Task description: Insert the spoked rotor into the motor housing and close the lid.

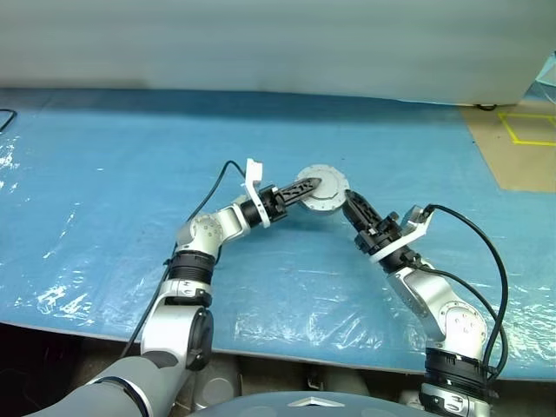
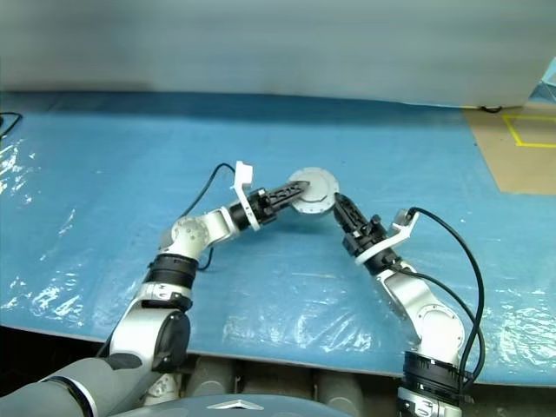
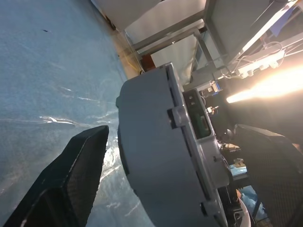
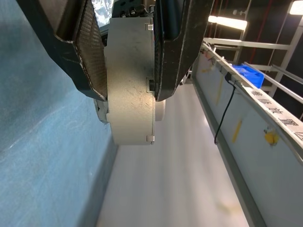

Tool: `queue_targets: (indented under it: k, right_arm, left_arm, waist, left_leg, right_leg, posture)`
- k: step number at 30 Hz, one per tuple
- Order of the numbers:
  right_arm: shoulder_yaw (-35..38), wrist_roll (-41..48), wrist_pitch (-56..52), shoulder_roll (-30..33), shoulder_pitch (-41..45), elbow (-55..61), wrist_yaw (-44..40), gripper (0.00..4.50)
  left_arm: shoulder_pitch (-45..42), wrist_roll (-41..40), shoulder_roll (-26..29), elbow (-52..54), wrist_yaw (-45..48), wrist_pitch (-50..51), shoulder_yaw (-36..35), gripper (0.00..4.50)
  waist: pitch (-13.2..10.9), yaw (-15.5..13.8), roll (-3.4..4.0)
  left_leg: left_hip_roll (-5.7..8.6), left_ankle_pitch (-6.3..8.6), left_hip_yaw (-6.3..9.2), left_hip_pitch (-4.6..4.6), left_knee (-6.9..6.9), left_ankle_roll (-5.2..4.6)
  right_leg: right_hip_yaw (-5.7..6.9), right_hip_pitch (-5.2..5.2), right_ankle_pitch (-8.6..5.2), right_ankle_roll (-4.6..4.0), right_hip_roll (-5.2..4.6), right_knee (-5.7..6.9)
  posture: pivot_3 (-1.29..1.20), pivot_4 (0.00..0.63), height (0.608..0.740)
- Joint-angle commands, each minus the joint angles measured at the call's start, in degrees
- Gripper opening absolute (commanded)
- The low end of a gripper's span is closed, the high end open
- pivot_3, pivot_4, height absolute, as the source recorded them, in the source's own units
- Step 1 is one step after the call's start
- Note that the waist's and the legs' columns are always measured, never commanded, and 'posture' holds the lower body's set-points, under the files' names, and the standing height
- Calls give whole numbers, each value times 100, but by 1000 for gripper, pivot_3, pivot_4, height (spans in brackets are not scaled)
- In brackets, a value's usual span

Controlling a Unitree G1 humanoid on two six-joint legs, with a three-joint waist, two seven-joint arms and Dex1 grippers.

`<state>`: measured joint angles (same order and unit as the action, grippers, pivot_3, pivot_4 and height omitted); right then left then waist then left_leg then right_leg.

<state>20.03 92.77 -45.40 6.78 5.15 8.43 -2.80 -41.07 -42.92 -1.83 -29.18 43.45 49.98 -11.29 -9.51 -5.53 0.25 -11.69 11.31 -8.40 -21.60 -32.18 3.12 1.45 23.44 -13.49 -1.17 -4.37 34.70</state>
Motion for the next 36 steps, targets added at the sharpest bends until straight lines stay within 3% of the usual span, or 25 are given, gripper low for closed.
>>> queue_targets:
  k: [1, 5, 17, 24, 31, 36]
  right_arm:
    - [-47, 196, 20, 38, 65, 368, -254, 1094]
    - [-83, 136, 47, 65, 73, 329, -285, 1094]
    - [-174, 41, 71, 97, 169, 297, -394, 1094]
    - [90, 117, 417, 64, 475, 66, -155, 3427]
    - [231, 97, 585, 83, 537, -16, -78, 3427]
    - [128, -15, 569, 51, 522, 2, -120, 3427]
  left_arm:
    - [-174, -196, -44, -30, 140, 154, -70, 3943]
    - [-99, -10, 72, 4, 300, 324, 232, 2751]
    - [30, -133, 77, 202, 443, 567, 249, 2728]
    - [2, -342, -102, -37, 25, 507, -250, 2728]
    - [-256, -744, -403, -491, -770, -101, -1320, 2728]
    - [-436, -565, -472, -729, -1218, -1533, -1842, 2728]
  waist:
    - [0, 0, 0]
    - [0, 4, 0]
    - [0, 0, 0]
    - [0, 3, 0]
    - [0, 4, -1]
    - [-1, 1, -1]
  left_leg:
    - [0, 0, 0, 0, 0, 0]
    - [-1, 0, 0, 0, 0, 0]
    - [0, 0, 1, -2, -3, -1]
    - [1, 0, 1, -3, -7, -1]
    - [0, -1, 1, -11, -8, -2]
    - [0, -1, 3, -17, -9, -2]
  right_leg:
    - [0, 0, 0, 0, 0, 0]
    - [0, 0, 0, 0, 2, 0]
    - [0, 0, 1, 1, 0, 1]
    - [-1, -1, 1, 1, -1, 3]
    - [0, -2, 1, 1, 0, 2]
    - [1, -3, 2, 2, 1, 2]
  posture:
    - [0, 150, 740]
    - [0, 150, 740]
    - [0, 150, 740]
    - [0, 150, 740]
    - [0, 150, 740]
    - [0, 150, 740]
